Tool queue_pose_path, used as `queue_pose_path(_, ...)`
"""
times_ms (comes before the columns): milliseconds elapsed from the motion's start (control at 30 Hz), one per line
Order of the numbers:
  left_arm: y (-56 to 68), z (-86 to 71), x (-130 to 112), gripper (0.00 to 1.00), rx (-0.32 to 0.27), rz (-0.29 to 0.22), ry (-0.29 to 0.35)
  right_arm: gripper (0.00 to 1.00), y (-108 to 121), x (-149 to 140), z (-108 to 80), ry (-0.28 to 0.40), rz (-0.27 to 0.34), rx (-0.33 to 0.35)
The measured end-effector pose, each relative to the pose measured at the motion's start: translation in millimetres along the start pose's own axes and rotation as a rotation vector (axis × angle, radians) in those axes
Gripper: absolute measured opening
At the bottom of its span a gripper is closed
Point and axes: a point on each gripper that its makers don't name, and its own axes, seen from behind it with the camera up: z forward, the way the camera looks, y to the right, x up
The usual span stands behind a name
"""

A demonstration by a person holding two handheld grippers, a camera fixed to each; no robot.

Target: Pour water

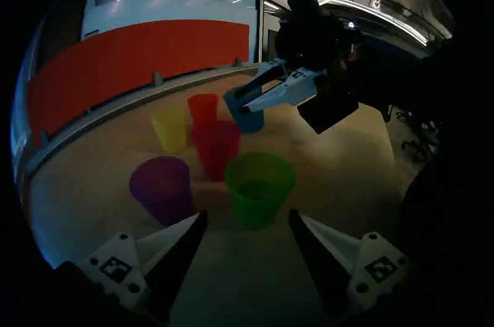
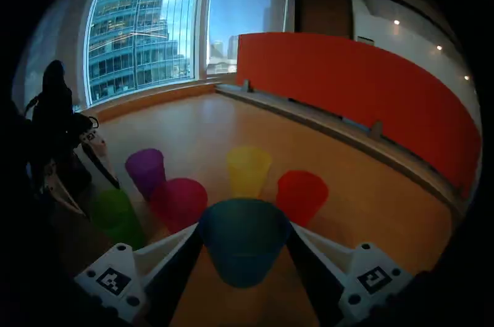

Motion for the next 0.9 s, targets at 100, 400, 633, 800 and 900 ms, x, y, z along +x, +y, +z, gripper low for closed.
queue_pose_path(100, -2.9, -5.1, 2.9, 0.97, 0.011, -0.019, 0.016, 0.92, 0.2, -7.4, 3.3, -0.017, 0.006, 0.002)
queue_pose_path(400, -10.4, -14.3, 10.0, 0.97, 0.032, -0.048, 0.049, 0.92, 1.7, -23.4, 6.7, -0.061, 0.006, -0.006)
queue_pose_path(633, -11.2, -14.8, 10.2, 0.97, 0.030, -0.055, 0.053, 0.92, 1.3, -31.3, 7.3, -0.076, 0.005, -0.007)
queue_pose_path(800, -10.8, -14.3, 9.7, 0.97, 0.030, -0.050, 0.049, 0.92, 0.8, -34.8, 7.2, -0.080, 0.001, -0.008)
queue_pose_path(900, -10.3, -13.7, 9.7, 0.97, 0.029, -0.050, 0.048, 0.93, 0.7, -35.1, 6.7, -0.081, 0.002, -0.008)
